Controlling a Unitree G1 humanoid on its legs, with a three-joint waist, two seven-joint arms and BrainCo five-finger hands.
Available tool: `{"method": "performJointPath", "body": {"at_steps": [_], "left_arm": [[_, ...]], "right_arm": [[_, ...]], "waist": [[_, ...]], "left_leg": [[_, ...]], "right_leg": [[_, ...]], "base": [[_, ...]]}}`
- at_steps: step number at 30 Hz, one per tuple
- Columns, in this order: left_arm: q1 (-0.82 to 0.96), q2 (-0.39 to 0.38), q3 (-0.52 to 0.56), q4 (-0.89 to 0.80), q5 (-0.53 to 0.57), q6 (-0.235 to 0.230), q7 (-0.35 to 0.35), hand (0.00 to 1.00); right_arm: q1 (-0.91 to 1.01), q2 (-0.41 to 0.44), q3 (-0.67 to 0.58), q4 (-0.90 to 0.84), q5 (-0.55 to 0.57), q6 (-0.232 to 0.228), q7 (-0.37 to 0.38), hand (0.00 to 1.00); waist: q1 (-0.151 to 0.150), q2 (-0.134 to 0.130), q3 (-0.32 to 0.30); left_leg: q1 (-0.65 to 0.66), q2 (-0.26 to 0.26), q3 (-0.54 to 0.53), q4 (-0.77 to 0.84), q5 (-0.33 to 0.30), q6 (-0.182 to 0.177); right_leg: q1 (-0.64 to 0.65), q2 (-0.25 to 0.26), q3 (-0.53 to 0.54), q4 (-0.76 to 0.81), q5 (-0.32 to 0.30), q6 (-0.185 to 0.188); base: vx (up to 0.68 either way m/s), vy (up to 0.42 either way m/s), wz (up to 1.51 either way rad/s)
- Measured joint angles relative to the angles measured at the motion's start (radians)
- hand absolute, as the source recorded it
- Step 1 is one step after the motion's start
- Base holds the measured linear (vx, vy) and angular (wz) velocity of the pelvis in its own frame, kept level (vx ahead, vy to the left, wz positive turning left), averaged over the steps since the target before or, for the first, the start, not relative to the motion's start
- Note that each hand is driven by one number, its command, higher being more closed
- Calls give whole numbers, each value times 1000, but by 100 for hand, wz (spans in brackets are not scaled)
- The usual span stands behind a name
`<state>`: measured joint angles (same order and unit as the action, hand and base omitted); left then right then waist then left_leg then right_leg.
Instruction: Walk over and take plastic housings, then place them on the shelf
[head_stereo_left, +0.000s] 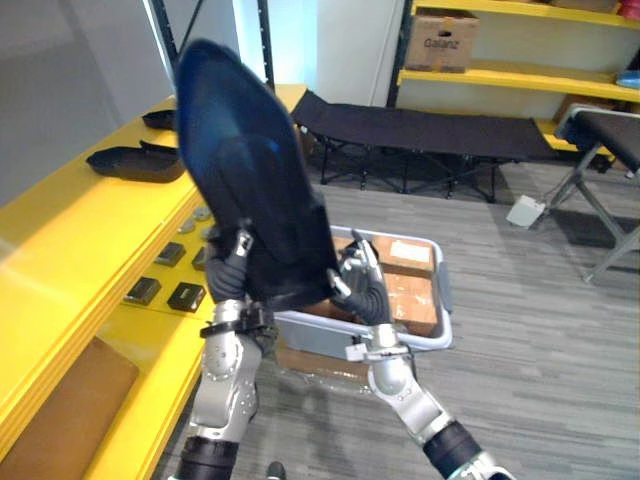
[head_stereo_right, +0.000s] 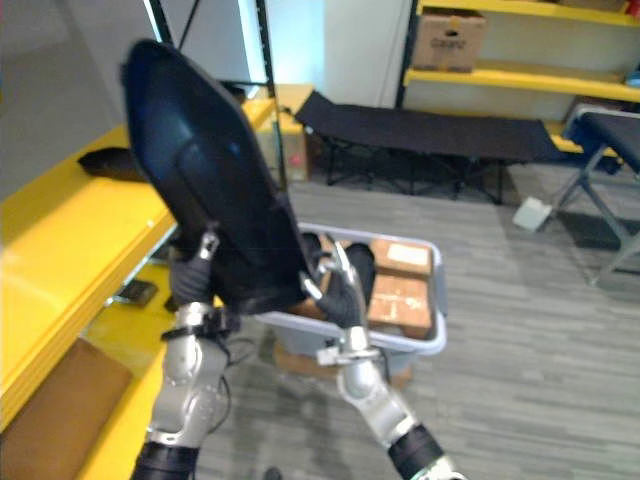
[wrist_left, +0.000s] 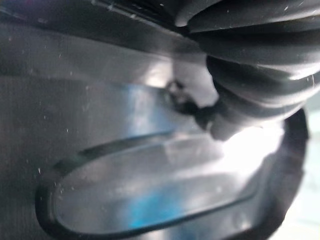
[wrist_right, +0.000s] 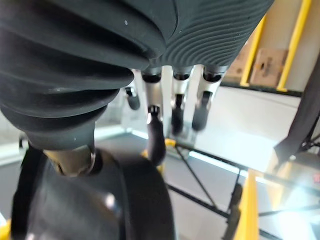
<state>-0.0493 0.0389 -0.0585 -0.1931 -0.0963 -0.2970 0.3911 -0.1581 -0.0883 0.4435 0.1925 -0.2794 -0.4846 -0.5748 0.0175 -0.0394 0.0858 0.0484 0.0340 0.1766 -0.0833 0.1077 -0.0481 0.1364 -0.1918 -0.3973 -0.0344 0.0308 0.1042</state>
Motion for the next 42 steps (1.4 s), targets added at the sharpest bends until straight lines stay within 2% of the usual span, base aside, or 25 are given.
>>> {"method": "performJointPath", "body": {"at_steps": [3, 6, 8, 9, 12, 13, 16, 18, 21, 25, 27, 31, 33, 39, 42], "left_arm": [[28, -1, 18, -7, 143, -2, 63, 100], [49, 0, 20, -27, 207, -2, 90, 100], [55, 0, 25, -43, 275, -2, 113, 100], [55, 0, 39, -49, 322, -2, 119, 100], [66, 7, 64, -62, 372, -3, 148, 100], [73, 8, 72, -63, 372, -4, 149, 100], [136, 7, 109, -63, 346, -24, 148, 100], [200, -11, 128, -64, 280, -65, 119, 100], [282, -20, 158, -111, 174, -106, 61, 100], [305, -34, 197, -155, 144, -162, 35, 100], [319, -39, 219, -173, 145, -166, 36, 100], [366, -49, 313, -224, 153, -168, 65, 100], [372, -50, 334, -238, 154, -166, 68, 100], [428, -92, 454, -308, 154, -162, 66, 100], [448, -93, 497, -308, 154, -163, 52, 100]], "right_arm": [[0, -20, -83, -63, 72, -21, 61, 0], [0, -42, -129, -104, 136, -34, 127, 0], [0, -63, -168, -146, 240, -45, 229, 0], [3, -70, -195, -170, 322, -50, 305, 0], [58, -82, -277, -229, 471, -48, 432, 0], [73, -81, -295, -234, 503, -40, 452, 0], [186, -68, -379, -233, 598, 28, 509, 0], [290, -28, -440, -208, 670, 74, 545, 0], [384, 14, -504, -182, 720, 72, 613, 0], [392, 17, -525, -178, 738, 68, 697, 0], [378, 17, -518, -178, 738, 68, 710, 0], [296, 17, -443, -144, 736, 69, 722, 0], [272, 16, -409, -122, 736, 71, 726, 0], [163, 16, -259, -60, 689, 94, 730, 0], [119, 13, -256, -27, 688, 101, 726, 0]], "waist": [[0, 0, 0], [0, 0, 0], [-1, 0, 0], [-2, 0, 0], [-3, 1, 1], [-3, 1, 1], [-10, 2, 2], [-21, 3, 2], [-39, 6, 7], [-44, 3, 14], [-41, 4, 17], [-7, 7, 30], [7, 6, 30], [93, -6, 35], [137, -11, 36]], "left_leg": [[1, 0, 0, 0, 0, 0], [1, 1, 1, 0, 0, 0], [1, 1, 2, 0, 0, 0], [2, 2, 4, 0, -1, -1], [3, 4, 11, 0, -4, -2], [4, 4, 17, 0, -5, -1], [4, 5, 29, -4, -13, -1], [4, 5, 39, -4, -19, -4], [3, 6, 54, -3, -24, -7], [4, 8, 55, 0, -25, -8], [4, 8, 55, 0, -25, -8], [-2, 4, 35, -4, -31, -8], [-14, -6, -11, -4, -29, -6], [-50, -37, -139, 1, -10, 5], [-57, -57, -181, 1, -9, 8]], "right_leg": [[0, 0, 0, 0, 0, 0], [0, 0, 1, 0, 0, 0], [0, 1, 1, 0, 0, 0], [0, 1, 3, 0, 0, 0], [-2, 2, 9, -2, 0, 0], [-4, 2, 13, -2, 0, 0], [-12, 2, 25, -1, -1, 0], [-18, 2, 35, -4, -2, 0], [-26, 2, 49, 0, -1, -1], [-27, 4, 50, 2, -1, 0], [-27, 3, 50, 2, -1, -1], [-19, 2, 30, -1, -3, 0], [1, -2, -17, -6, -7, 4], [44, -12, -149, -9, -17, 19], [64, -22, -191, -7, -20, 16]], "base": [[0, 0, 0], [0, 0, 0], [0, 0, 0], [0, 0, 0], [0, 0, -6], [14, 7, -19], [34, 12, -12], [45, 12, -12], [57, 8, -16], [23, 1, -2], [0, 0, 0], [-15, 12, 17], [17, 2, 58], [48, 5, 60], [68, 35, 48]]}}
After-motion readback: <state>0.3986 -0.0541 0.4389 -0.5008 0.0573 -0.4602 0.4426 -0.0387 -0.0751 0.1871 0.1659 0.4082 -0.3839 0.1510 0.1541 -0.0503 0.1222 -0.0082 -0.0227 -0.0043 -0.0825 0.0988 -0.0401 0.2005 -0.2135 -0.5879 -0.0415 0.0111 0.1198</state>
